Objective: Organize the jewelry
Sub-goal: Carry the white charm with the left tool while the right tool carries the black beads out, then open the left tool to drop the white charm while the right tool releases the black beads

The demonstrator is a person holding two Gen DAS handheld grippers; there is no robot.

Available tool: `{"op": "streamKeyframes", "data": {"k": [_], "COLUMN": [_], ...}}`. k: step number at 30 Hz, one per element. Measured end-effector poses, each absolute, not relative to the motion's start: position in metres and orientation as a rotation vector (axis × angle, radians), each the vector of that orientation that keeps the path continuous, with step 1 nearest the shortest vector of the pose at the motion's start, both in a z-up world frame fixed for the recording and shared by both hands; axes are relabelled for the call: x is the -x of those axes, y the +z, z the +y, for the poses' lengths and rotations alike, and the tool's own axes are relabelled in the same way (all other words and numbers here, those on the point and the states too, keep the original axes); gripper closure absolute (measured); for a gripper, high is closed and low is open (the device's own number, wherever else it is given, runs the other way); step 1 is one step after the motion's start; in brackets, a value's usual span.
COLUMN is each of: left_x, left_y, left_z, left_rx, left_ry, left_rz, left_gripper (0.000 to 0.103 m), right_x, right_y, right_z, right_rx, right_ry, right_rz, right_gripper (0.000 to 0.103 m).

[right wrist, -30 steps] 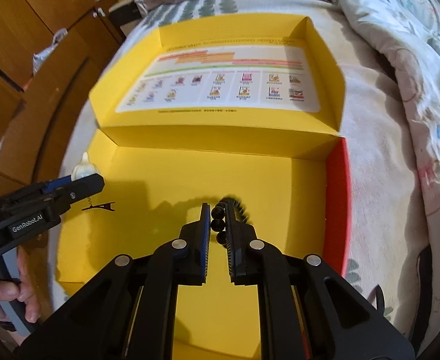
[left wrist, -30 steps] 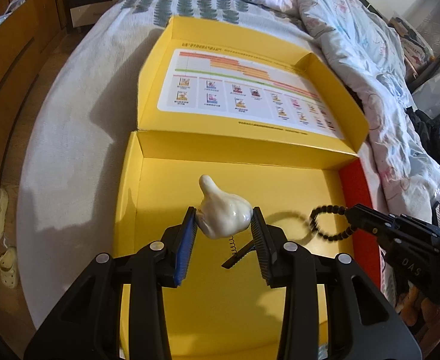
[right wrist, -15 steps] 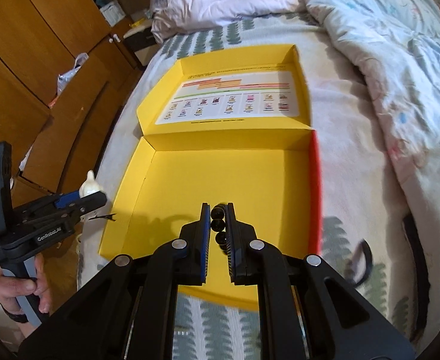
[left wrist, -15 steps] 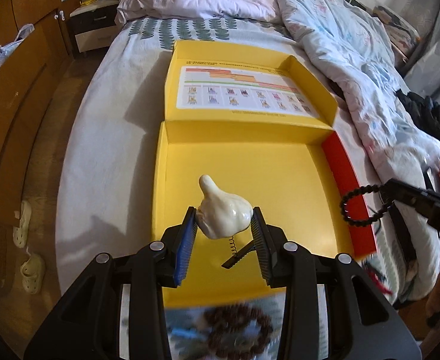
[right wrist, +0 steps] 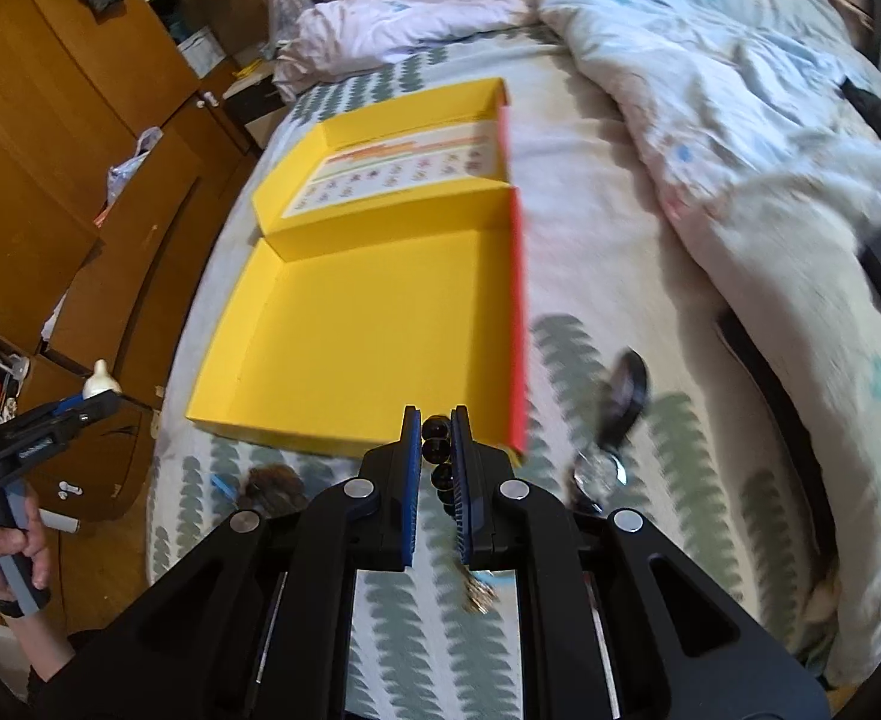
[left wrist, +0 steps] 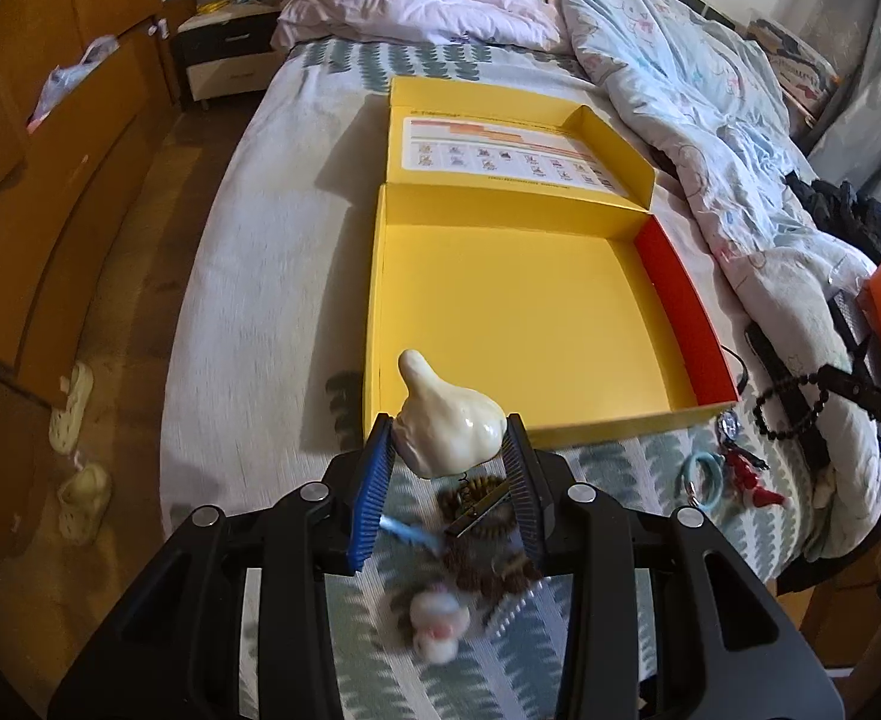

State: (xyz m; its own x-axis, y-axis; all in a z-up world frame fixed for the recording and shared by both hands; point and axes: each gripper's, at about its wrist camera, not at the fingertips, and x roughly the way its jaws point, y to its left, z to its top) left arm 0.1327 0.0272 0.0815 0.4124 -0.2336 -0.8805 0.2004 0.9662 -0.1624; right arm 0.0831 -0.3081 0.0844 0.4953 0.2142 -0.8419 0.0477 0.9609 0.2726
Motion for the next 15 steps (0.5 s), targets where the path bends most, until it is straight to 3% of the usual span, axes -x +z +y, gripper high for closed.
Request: {"op": "streamKeyframes", "data": {"k": [15], "left_x": [-0.080], "left_y": [0.022], "left_z": [0.040], "left_rx": [0.039], "left_ry": [-0.222], "left_rz": [1.164], "left_gripper": [0.065], "right_x": [-0.056], "right_y": [0.032], "right_z": [-0.328], "right_rx": [-0.276], "right_ry": [-0.010], "right_rz": [1.069], "right_gripper": [0.092]}}
